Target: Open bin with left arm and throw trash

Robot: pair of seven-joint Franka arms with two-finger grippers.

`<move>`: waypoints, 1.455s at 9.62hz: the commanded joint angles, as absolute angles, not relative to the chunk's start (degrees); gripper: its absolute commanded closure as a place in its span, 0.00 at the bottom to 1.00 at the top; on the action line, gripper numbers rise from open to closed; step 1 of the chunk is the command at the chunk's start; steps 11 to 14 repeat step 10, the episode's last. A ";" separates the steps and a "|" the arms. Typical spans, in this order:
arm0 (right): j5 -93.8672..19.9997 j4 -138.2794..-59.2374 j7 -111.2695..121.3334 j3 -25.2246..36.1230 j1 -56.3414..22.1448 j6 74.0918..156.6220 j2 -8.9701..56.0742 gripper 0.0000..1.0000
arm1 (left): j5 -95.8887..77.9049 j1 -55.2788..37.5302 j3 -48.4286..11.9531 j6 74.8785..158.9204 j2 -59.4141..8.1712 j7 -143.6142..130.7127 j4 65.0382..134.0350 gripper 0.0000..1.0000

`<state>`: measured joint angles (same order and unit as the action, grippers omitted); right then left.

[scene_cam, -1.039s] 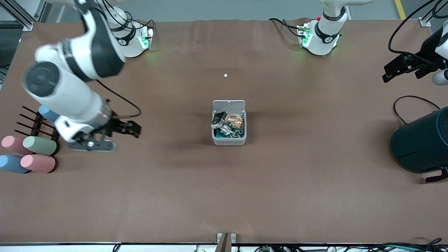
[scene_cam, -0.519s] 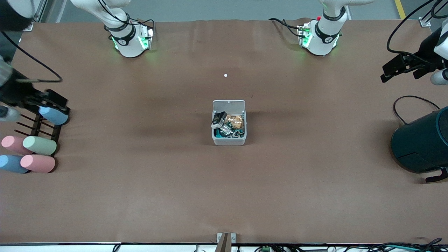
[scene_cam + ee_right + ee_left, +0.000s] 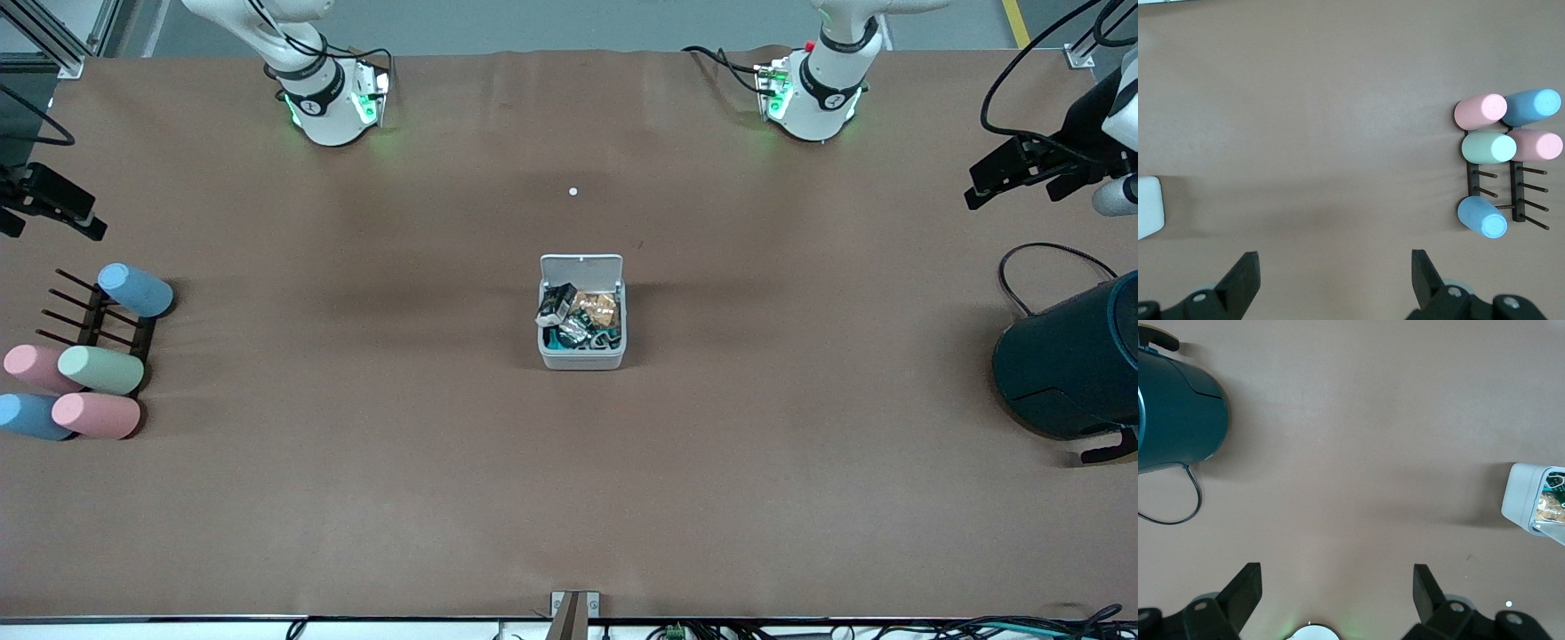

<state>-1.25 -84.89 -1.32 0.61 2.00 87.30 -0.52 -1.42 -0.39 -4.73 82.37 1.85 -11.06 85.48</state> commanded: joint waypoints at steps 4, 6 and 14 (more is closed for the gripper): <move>-0.70 -86.66 -1.49 -0.18 2.11 87.37 -1.41 0.00 | -1.76 -0.09 -4.75 82.62 2.20 -11.08 84.90 0.00; -0.70 -86.57 -1.76 -0.26 2.11 86.67 -1.32 0.00 | -1.50 0.00 -4.75 82.53 2.20 -11.07 84.03 0.00; -0.62 -86.57 -1.76 -0.18 2.20 85.69 -1.32 0.00 | -0.79 -0.09 -4.75 82.35 2.29 -3.87 84.02 0.00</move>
